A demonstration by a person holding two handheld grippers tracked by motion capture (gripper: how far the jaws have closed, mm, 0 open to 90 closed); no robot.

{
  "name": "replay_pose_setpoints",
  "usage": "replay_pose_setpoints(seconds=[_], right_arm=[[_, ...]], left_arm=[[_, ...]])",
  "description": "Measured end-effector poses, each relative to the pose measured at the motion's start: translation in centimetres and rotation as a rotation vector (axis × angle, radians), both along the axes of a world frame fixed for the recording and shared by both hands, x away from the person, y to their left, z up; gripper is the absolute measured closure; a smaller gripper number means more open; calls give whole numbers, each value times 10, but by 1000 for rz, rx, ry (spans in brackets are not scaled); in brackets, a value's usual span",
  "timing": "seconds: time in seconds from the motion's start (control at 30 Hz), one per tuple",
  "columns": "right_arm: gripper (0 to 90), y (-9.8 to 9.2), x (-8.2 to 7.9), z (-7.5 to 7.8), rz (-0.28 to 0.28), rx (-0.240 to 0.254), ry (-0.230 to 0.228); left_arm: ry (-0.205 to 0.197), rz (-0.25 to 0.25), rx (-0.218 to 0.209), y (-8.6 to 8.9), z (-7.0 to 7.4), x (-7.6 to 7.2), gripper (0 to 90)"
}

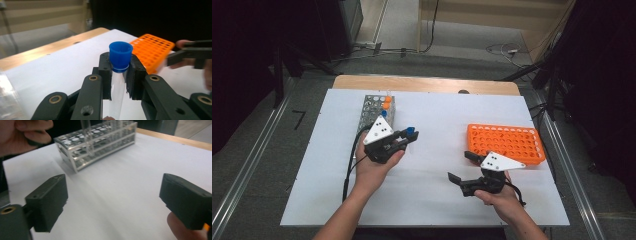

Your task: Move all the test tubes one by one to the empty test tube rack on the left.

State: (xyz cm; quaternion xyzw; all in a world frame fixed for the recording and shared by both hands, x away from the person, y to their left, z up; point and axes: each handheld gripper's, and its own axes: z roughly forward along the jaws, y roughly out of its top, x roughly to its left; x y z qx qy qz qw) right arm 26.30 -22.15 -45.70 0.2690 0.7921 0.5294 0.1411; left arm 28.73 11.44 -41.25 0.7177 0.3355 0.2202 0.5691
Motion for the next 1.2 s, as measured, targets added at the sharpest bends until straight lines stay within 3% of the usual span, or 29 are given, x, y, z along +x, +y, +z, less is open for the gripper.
replay_pose_setpoints(seconds=[0.33, 0.57, 0.93, 1.2], right_arm=[[2, -50, -3, -8, -120, -8, 23], [2, -72, -6, -11, -160, -10, 26], [3, -79, -7, -14, -176, -12, 28], [5, -82, -5, -14, -182, -5, 26]], left_arm=[[-19, 184, -18, 42, 4, 18, 769], [-11, 285, -40, 53, -1, 29, 768], [-4, 358, -61, 51, -9, 45, 769], [7, 375, 14, 45, -16, 44, 768]])
